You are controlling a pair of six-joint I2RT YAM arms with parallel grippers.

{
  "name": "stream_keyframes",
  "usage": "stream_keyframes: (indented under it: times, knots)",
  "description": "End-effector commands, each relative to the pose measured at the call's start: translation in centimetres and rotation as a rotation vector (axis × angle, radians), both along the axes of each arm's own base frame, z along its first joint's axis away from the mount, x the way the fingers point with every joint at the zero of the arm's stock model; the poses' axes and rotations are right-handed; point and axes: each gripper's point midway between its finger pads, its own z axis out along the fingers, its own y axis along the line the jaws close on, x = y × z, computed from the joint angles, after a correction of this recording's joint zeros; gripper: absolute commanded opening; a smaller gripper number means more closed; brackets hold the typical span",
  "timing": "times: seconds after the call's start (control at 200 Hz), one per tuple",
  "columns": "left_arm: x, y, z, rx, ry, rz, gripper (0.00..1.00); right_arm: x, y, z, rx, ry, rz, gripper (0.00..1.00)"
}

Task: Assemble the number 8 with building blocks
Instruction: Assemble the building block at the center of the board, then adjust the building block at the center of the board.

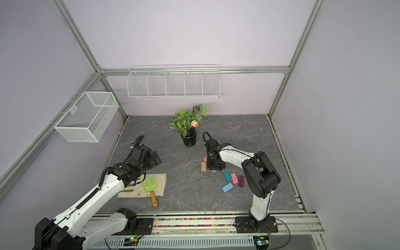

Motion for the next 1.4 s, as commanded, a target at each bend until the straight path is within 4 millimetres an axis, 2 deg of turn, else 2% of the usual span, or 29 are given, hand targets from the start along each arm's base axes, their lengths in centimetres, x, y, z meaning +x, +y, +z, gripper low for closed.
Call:
stream_keyframes:
  times: [0.0,0.66,0.905,1.015,1.07,1.18,1.29,1.36,1.395]
  knots:
    - [0.3,0.0,0.8,0.004,-0.027,0.002,1.0,0.6,-0.1,-0.8,-0.011,-0.005,-0.02,0.35]
    - [0.2,0.1,0.8,0.004,-0.027,0.004,1.0,1.0,-0.3,1.2,0.005,-0.061,-0.024,0.56]
    - [0.2,0.0,0.8,0.003,-0.028,0.002,0.99,0.8,-0.3,3.4,0.043,-0.115,-0.019,0.68]
    - [0.2,0.0,0.9,0.0,-0.027,0.0,0.99,0.2,-0.7,5.1,0.059,-0.139,-0.022,0.71]
    - [0.2,-0.1,0.9,-0.001,-0.028,-0.001,0.99,-0.6,-1.4,6.1,0.06,-0.157,-0.033,0.73]
    - [0.2,-0.4,0.9,-0.012,-0.019,-0.011,1.0,-2.8,-4.6,7.0,-0.029,-0.154,-0.069,0.74]
    - [0.2,-1.0,0.2,-0.028,0.02,-0.029,0.99,-5.6,-7.2,6.0,-0.106,-0.098,-0.077,0.65]
    - [0.2,-1.7,-0.3,-0.043,0.048,-0.046,0.99,-6.6,-8.2,5.2,-0.121,-0.092,-0.087,0.61]
    - [0.0,-2.0,-0.5,-0.048,0.058,-0.05,1.0,-7.6,-9.1,4.1,-0.143,-0.071,-0.089,0.59]
